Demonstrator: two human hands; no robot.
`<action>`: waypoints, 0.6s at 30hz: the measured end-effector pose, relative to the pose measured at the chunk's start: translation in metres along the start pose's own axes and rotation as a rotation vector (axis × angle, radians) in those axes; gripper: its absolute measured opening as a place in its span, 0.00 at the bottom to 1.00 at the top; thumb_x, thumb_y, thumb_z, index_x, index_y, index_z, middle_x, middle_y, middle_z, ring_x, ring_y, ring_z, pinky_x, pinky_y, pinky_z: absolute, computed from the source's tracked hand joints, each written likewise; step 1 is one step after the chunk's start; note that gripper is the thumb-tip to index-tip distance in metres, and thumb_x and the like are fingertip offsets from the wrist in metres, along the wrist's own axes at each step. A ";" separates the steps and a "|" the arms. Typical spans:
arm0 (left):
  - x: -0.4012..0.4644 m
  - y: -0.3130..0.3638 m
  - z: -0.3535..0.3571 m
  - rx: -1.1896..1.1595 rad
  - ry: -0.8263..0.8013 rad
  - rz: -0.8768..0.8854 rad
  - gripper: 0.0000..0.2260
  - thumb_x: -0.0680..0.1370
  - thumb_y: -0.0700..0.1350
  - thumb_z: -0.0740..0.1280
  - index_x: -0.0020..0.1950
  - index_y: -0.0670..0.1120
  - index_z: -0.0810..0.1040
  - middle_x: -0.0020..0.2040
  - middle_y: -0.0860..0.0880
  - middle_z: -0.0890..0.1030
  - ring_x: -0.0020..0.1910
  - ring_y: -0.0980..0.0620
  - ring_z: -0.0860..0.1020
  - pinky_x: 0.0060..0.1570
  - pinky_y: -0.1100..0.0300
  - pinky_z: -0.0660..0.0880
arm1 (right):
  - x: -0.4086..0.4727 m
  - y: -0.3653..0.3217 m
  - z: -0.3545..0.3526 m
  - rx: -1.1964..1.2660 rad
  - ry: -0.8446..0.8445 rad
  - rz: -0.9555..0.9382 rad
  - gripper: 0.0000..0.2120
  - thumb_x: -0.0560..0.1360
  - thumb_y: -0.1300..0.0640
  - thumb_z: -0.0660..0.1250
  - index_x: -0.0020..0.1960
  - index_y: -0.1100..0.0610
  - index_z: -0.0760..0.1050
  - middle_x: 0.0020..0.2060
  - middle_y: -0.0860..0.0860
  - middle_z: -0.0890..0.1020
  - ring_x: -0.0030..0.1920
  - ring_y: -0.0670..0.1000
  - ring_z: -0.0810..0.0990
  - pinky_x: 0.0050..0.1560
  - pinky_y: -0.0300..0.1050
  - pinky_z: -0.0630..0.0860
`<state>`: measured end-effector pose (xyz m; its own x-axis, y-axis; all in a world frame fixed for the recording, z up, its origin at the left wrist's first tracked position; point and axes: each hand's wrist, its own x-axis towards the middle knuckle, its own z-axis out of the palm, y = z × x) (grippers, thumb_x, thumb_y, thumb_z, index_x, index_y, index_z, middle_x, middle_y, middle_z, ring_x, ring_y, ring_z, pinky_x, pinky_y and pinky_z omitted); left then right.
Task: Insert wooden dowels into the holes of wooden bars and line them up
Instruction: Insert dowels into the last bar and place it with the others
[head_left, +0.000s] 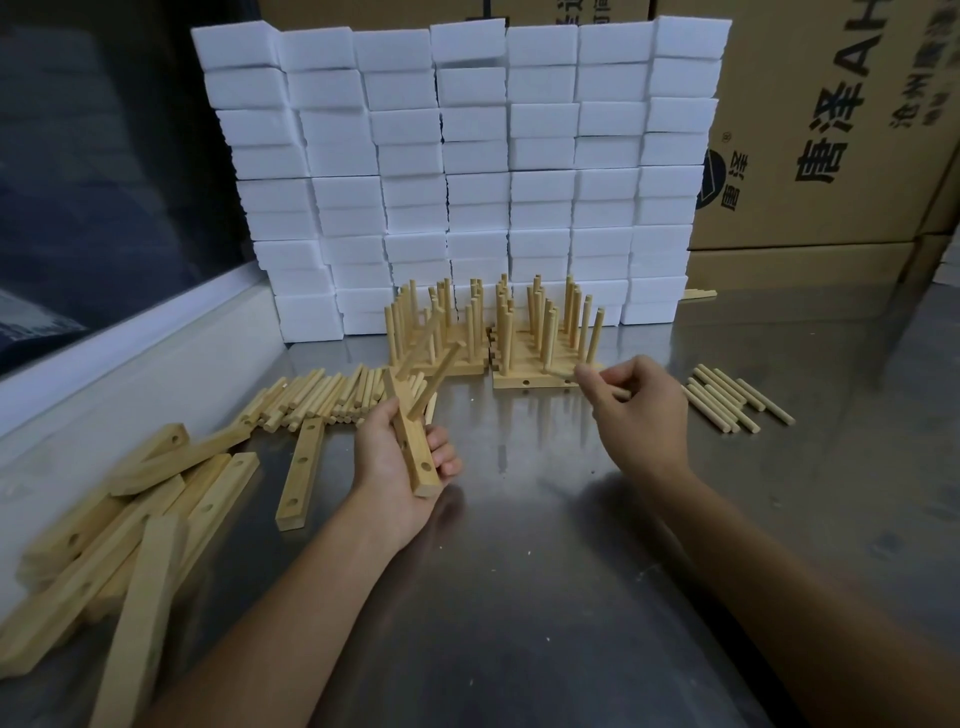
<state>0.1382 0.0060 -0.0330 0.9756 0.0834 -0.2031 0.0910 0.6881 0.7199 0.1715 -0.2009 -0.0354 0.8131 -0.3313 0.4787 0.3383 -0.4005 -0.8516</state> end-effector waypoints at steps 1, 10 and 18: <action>0.000 0.000 0.000 0.001 -0.003 -0.001 0.17 0.81 0.53 0.56 0.35 0.45 0.66 0.26 0.49 0.65 0.21 0.53 0.62 0.21 0.63 0.61 | -0.002 0.000 0.001 -0.009 -0.031 0.019 0.11 0.76 0.50 0.72 0.41 0.55 0.75 0.35 0.49 0.81 0.35 0.44 0.80 0.36 0.36 0.75; -0.003 0.001 0.001 0.007 -0.001 0.000 0.17 0.81 0.53 0.56 0.35 0.45 0.66 0.26 0.49 0.64 0.21 0.53 0.62 0.21 0.63 0.60 | -0.003 0.001 0.004 -0.015 -0.223 0.141 0.22 0.83 0.64 0.57 0.74 0.50 0.65 0.46 0.49 0.76 0.39 0.51 0.82 0.29 0.34 0.72; -0.003 0.000 0.001 0.024 -0.006 0.007 0.18 0.81 0.53 0.56 0.35 0.45 0.66 0.26 0.49 0.64 0.21 0.53 0.62 0.21 0.63 0.60 | -0.002 -0.006 0.000 0.044 -0.240 0.208 0.23 0.84 0.60 0.52 0.77 0.47 0.59 0.54 0.53 0.79 0.36 0.51 0.80 0.31 0.41 0.77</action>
<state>0.1353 0.0053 -0.0320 0.9773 0.0841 -0.1943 0.0888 0.6702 0.7368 0.1681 -0.1978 -0.0312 0.9536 -0.1891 0.2342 0.1692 -0.3067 -0.9366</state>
